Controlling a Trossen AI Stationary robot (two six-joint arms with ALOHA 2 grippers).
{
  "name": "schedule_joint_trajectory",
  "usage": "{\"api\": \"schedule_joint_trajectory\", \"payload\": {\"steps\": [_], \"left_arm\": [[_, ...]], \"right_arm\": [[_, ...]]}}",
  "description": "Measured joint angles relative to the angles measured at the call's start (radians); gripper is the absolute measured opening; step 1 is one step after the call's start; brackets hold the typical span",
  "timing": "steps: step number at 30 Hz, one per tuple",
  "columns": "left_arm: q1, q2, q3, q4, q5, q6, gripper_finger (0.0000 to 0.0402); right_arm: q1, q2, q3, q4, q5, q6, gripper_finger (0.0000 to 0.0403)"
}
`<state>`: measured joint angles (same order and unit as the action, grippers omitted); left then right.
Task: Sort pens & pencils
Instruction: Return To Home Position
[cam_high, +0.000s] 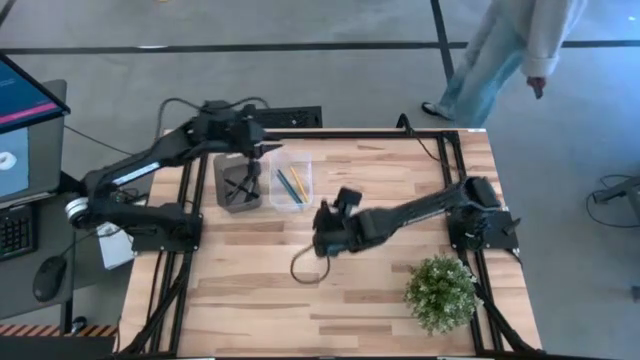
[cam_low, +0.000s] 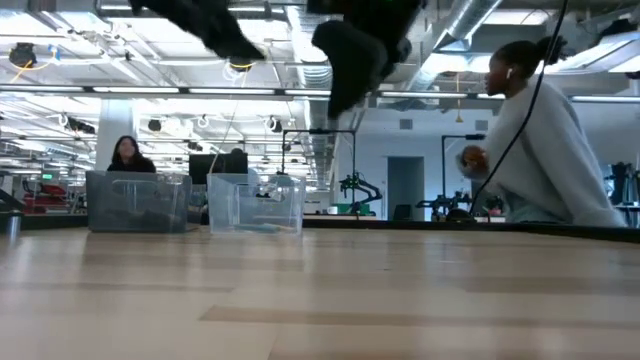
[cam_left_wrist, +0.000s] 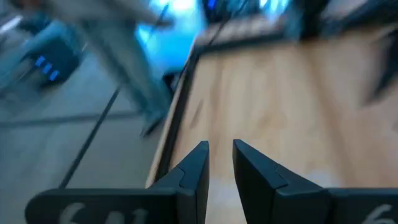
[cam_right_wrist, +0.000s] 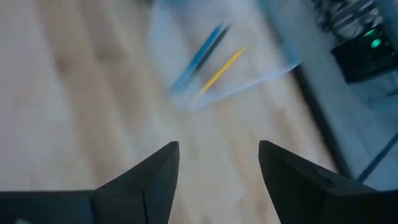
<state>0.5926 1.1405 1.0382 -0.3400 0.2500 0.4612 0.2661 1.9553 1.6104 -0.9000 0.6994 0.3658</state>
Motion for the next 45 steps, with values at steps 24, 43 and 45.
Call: {"api": "schedule_joint_trajectory", "payload": {"steps": [24, 43, 45], "left_arm": [[0.0, -0.746, -0.669, 0.392, 0.0, -0.35, 0.0064], [0.0, -1.117, -0.98, 0.44, -0.007, -0.418, 0.0064], [0.0, -1.141, -0.992, 0.438, -0.007, -0.421, 0.0064]], "right_arm": [[-0.303, -0.883, -1.097, 1.293, -0.479, -0.374, 0.0244], [-0.306, -1.16, -1.579, 1.711, -0.493, -0.313, 0.0244], [-0.306, -1.174, -1.604, 1.746, -0.492, -0.312, 0.0244]]}}
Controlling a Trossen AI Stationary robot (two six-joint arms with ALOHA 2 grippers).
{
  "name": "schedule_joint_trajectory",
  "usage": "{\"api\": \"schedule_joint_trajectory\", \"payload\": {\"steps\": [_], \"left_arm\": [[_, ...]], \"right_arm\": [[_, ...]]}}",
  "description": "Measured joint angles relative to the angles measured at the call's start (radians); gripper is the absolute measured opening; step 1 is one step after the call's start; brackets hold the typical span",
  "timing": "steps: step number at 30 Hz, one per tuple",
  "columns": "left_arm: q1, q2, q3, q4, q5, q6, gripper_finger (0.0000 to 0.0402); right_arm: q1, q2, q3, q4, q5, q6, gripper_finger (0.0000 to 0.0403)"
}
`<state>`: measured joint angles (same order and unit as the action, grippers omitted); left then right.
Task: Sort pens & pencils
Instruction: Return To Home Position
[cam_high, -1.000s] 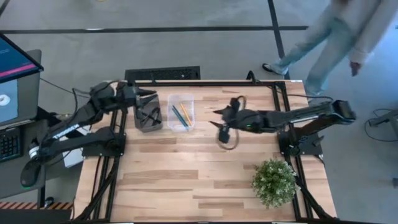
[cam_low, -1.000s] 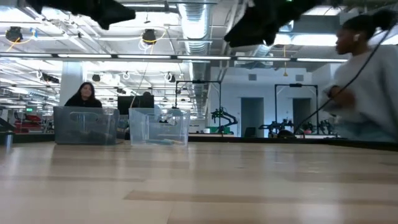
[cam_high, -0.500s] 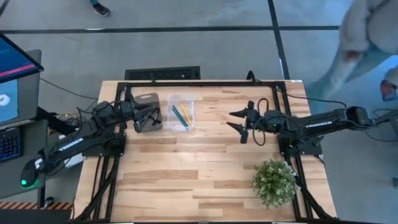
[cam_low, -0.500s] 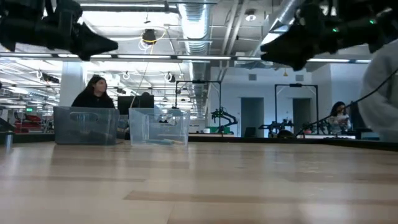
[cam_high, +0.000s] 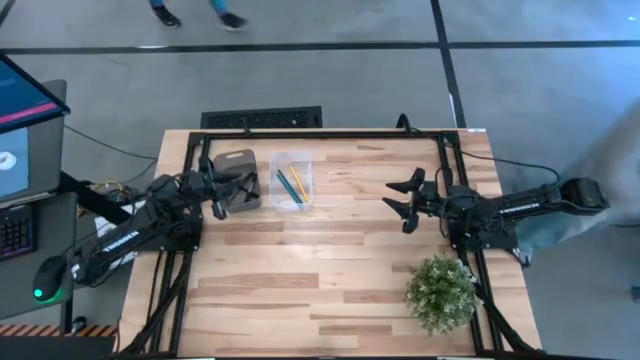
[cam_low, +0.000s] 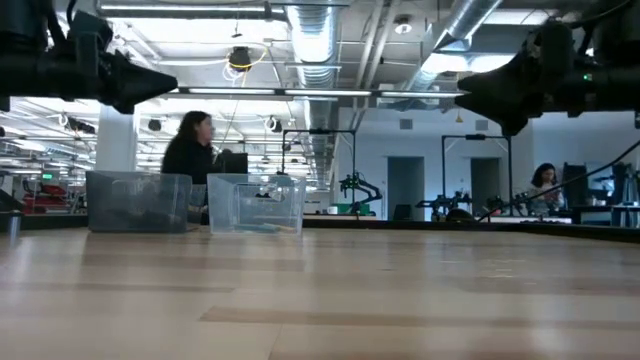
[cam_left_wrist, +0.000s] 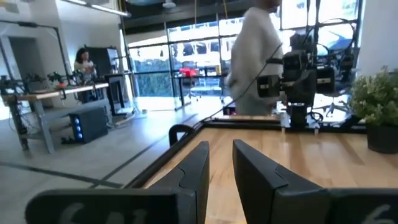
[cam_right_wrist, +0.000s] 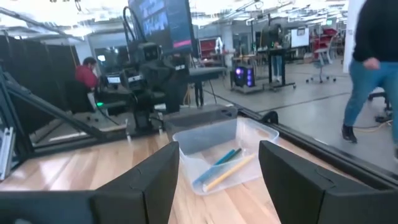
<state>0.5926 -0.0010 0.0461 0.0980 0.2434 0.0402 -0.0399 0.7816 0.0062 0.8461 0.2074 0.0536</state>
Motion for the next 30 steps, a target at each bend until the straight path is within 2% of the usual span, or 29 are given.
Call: {"api": "schedule_joint_trajectory", "payload": {"steps": [14, 25, 30], "left_arm": [[0.0, 0.005, -0.036, -0.021, -0.022, -0.023, 0.0064], [0.0, 0.005, -0.037, -0.029, -0.035, -0.024, 0.0064], [0.0, 0.005, -0.038, -0.029, -0.034, -0.101, 0.0064]], "right_arm": [[-0.001, -0.018, 0.0, -0.014, 0.003, -0.002, 0.0244], [0.0, -0.017, 0.0, -0.191, 0.002, -0.007, 0.0244], [0.0, -0.017, -0.001, -0.175, 0.002, 0.018, 0.0244]]}}
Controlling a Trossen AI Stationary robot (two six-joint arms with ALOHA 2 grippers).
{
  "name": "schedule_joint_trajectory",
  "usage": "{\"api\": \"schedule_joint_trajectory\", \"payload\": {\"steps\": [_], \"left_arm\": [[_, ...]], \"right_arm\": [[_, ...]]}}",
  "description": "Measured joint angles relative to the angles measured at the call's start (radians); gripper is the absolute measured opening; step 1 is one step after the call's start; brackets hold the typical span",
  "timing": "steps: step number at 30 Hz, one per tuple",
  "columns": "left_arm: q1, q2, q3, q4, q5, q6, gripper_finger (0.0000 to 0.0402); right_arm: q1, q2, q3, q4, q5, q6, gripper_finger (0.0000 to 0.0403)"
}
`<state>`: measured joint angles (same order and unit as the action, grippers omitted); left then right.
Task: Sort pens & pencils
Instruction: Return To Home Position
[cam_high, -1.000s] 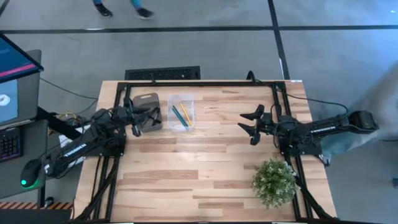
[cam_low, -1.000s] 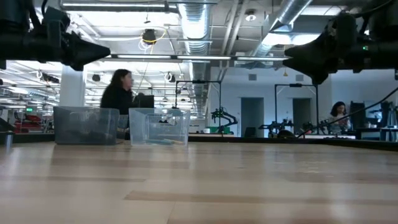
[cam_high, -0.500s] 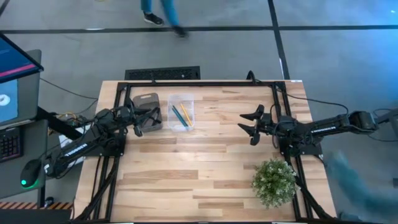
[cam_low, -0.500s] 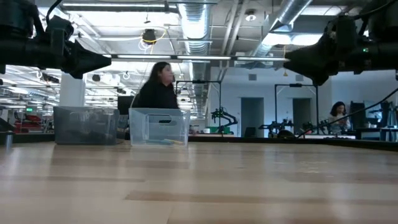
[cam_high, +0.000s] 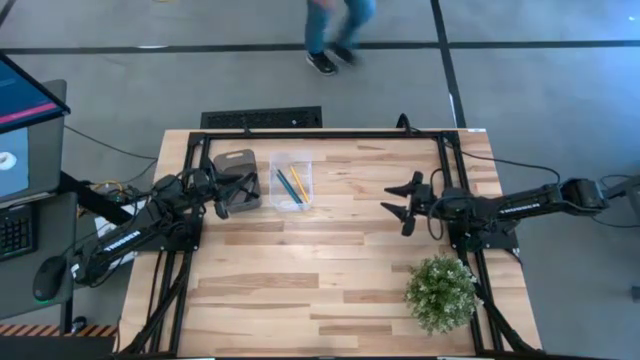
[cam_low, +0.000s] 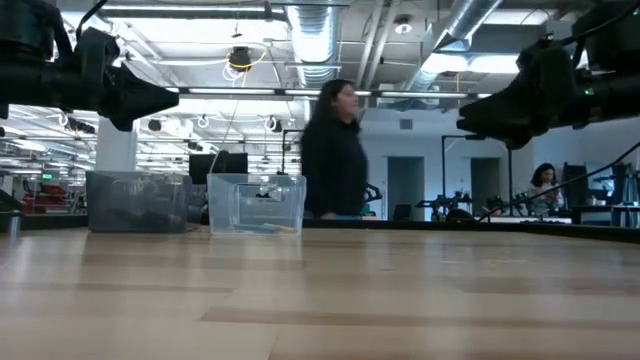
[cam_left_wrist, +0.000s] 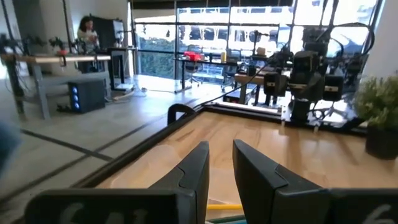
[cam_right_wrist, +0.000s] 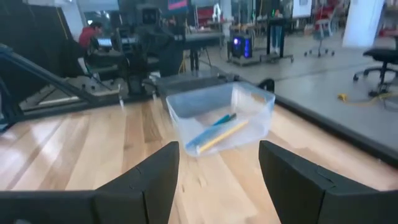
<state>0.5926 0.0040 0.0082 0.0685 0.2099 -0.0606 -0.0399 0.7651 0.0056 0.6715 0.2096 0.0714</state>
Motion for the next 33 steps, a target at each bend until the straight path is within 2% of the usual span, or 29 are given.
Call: {"api": "schedule_joint_trajectory", "payload": {"steps": [8, 21, 33], "left_arm": [[0.0, 0.0, -0.001, -0.002, -0.015, -0.015, 0.0064], [0.0, 0.0, -0.002, -0.003, -0.015, -0.026, 0.0064], [0.0, 0.0, -0.002, -0.003, -0.015, -0.027, 0.0064]], "right_arm": [[-0.024, -0.041, 0.0, 0.033, 0.034, -0.02, 0.0244], [-0.028, -0.209, 0.0, 0.003, 0.027, -0.053, 0.0244], [-0.028, -0.469, 0.0, -0.293, 0.027, -0.012, 0.0244]]}}
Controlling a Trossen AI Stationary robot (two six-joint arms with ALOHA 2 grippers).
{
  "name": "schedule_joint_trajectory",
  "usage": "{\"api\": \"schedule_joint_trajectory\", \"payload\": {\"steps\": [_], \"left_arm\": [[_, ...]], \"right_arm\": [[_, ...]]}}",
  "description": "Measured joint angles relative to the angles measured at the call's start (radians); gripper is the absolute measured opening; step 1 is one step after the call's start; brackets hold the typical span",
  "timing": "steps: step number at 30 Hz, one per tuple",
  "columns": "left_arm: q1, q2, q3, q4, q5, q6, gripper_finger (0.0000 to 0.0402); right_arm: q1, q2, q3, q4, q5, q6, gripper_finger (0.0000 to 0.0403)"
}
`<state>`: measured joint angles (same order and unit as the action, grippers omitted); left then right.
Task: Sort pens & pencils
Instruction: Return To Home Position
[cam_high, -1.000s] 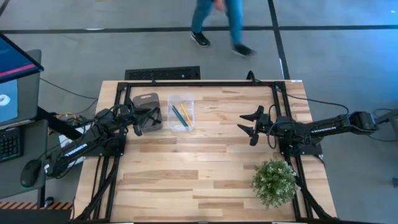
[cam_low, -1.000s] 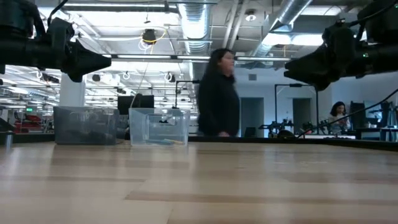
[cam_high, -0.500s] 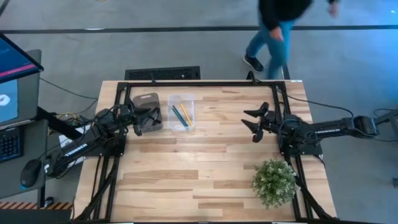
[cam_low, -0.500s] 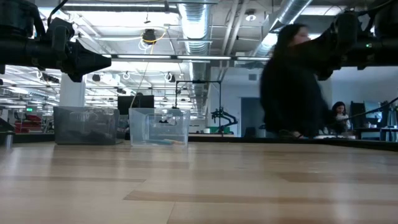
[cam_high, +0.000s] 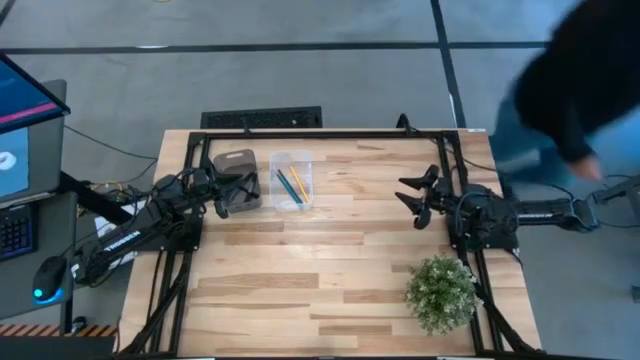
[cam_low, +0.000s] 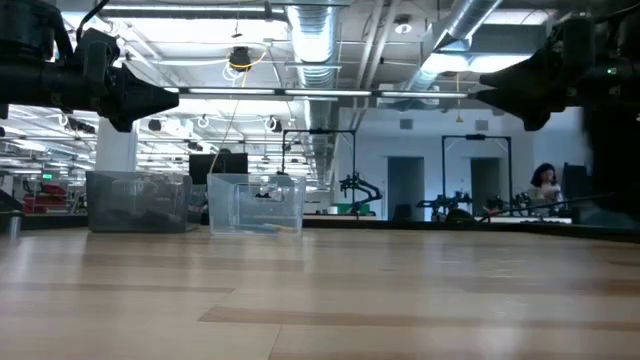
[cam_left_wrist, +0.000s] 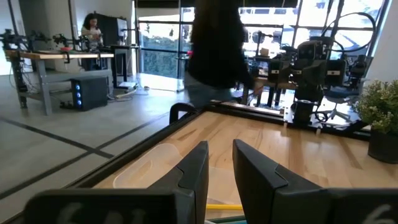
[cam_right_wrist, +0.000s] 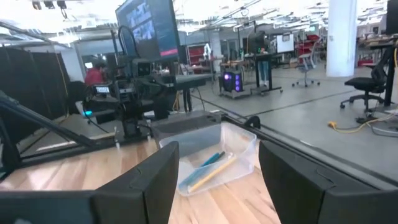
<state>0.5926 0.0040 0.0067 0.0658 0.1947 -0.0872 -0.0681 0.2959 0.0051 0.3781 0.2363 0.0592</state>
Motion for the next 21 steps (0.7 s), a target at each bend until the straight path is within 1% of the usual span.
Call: {"api": "schedule_joint_trajectory", "payload": {"steps": [12, 21], "left_arm": [[0.0, 0.0, 0.0, 0.0, 0.0, -0.004, 0.0064], [0.0, 0.001, 0.0, 0.0, 0.0, -0.004, 0.0064]], "right_arm": [[0.0, -0.291, 0.0, -0.252, 0.0, 0.001, 0.0244], [0.0, -0.294, 0.0, -0.282, 0.003, 0.028, 0.0244]]}}
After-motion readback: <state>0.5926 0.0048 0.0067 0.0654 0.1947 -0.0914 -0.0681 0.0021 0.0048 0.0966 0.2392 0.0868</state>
